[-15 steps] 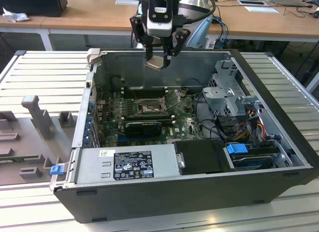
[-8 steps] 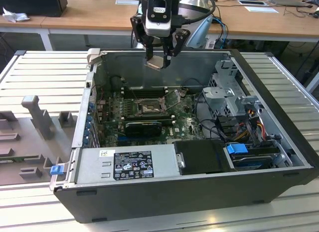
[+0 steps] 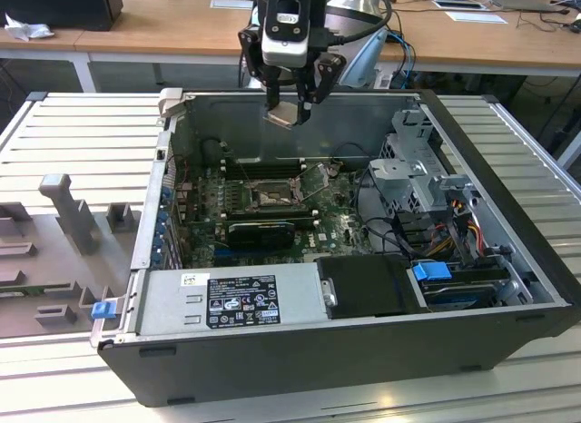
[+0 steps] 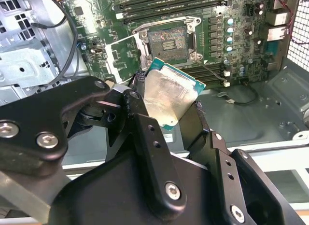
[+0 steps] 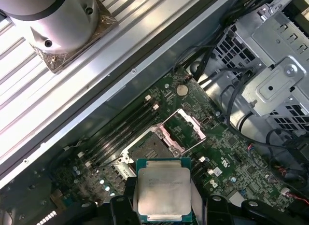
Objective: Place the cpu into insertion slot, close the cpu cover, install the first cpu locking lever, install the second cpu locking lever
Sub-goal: 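Place the cpu into insertion slot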
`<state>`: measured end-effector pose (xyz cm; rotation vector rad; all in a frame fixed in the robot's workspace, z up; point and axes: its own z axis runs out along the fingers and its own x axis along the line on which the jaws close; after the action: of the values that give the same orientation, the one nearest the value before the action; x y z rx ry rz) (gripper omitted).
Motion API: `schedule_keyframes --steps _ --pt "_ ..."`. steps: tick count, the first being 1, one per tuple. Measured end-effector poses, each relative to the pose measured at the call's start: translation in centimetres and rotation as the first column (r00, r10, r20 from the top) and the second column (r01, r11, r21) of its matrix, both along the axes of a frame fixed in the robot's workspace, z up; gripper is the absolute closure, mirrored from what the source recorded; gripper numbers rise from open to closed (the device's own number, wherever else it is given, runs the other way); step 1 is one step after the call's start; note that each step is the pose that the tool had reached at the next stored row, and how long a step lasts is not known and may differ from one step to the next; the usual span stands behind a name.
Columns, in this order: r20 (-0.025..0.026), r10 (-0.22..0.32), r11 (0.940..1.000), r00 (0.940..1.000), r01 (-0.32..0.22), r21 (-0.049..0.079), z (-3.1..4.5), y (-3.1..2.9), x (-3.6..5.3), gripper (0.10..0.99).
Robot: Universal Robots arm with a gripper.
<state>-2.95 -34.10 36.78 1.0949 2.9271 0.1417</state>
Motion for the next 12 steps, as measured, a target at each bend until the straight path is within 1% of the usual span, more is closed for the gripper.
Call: schedule_keyframes --steps 2,3,5,9,12 --pt "0.0000 -0.019 0.9998 0.9998 0.019 0.000 -0.02 0.00 0.00 0.557" --pt "0.0000 -0.041 0.9992 0.9992 0.041 0.000 -0.05 0.00 0.00 0.557" --pt "0.0000 -0.076 0.9971 0.9971 0.076 0.000 -0.09 0.00 0.00 0.557" --pt "-0.0001 -0.119 0.9929 0.9929 0.119 0.000 -0.16 0.00 0.00 0.557" --pt "0.0000 -0.153 0.9882 0.9882 0.153 0.000 -0.22 0.00 0.00 0.557"
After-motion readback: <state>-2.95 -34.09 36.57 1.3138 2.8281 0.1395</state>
